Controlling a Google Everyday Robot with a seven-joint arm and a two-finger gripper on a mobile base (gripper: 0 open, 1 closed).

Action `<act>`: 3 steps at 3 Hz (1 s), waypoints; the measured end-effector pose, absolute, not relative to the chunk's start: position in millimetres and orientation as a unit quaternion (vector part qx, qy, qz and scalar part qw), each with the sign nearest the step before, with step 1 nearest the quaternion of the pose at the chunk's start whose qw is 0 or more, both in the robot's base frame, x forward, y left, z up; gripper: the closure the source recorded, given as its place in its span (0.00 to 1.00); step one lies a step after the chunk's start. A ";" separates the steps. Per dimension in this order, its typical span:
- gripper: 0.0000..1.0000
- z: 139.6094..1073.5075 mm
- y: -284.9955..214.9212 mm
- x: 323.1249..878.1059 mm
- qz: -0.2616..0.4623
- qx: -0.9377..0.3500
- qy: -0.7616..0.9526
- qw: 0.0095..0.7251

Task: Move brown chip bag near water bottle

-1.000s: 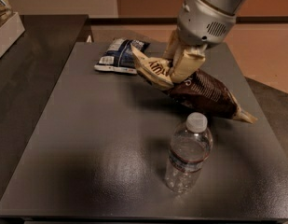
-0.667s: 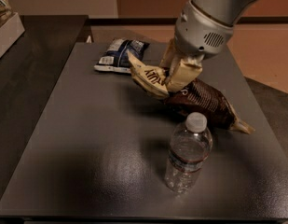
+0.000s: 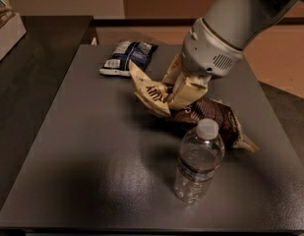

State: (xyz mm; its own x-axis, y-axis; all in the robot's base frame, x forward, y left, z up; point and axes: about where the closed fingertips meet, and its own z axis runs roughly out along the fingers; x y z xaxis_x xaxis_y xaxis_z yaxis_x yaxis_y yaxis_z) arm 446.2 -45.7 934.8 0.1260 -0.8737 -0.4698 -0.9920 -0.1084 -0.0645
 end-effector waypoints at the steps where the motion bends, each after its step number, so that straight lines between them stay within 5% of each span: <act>1: 0.36 929.3 -42.6 445.2 0.181 -0.728 0.632 0.195; 2: 0.13 930.1 -41.1 444.9 0.180 -0.729 0.631 0.197; 3: 0.00 930.7 -39.7 444.8 0.179 -0.729 0.630 0.198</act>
Offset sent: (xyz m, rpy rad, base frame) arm -0.0010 0.0029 -0.0051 0.0403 0.0131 0.0182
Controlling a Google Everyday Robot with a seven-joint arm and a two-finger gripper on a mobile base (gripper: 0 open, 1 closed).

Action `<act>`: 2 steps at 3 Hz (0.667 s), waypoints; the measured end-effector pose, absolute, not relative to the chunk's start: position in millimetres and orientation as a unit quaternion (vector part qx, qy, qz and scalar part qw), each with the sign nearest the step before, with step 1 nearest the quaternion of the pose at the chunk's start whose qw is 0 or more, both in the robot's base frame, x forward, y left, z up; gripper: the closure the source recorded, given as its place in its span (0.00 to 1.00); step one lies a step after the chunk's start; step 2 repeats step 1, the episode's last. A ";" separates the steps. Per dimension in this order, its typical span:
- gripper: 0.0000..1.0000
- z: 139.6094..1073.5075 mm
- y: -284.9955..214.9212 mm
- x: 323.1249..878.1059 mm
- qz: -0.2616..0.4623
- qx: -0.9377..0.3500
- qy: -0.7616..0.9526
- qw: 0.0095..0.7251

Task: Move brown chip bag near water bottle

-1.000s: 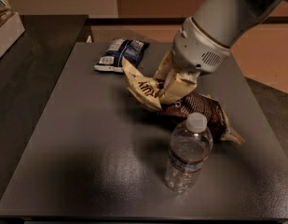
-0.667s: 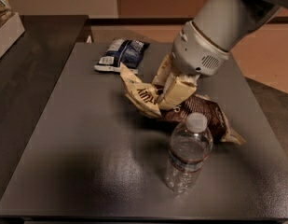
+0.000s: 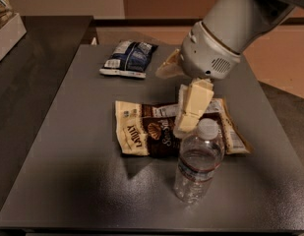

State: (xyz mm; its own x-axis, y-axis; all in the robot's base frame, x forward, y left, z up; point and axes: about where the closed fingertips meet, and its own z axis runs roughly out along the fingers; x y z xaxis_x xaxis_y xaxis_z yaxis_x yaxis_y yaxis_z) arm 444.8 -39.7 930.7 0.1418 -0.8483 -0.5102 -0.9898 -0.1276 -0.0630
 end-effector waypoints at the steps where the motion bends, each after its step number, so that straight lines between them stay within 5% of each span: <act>1: 0.00 930.7 -39.6 444.8 0.179 -0.729 0.630 0.198; 2: 0.00 930.7 -39.6 444.8 0.179 -0.729 0.630 0.198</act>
Offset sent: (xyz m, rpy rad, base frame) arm 0.0000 0.0000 0.0000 0.0000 0.0000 0.0000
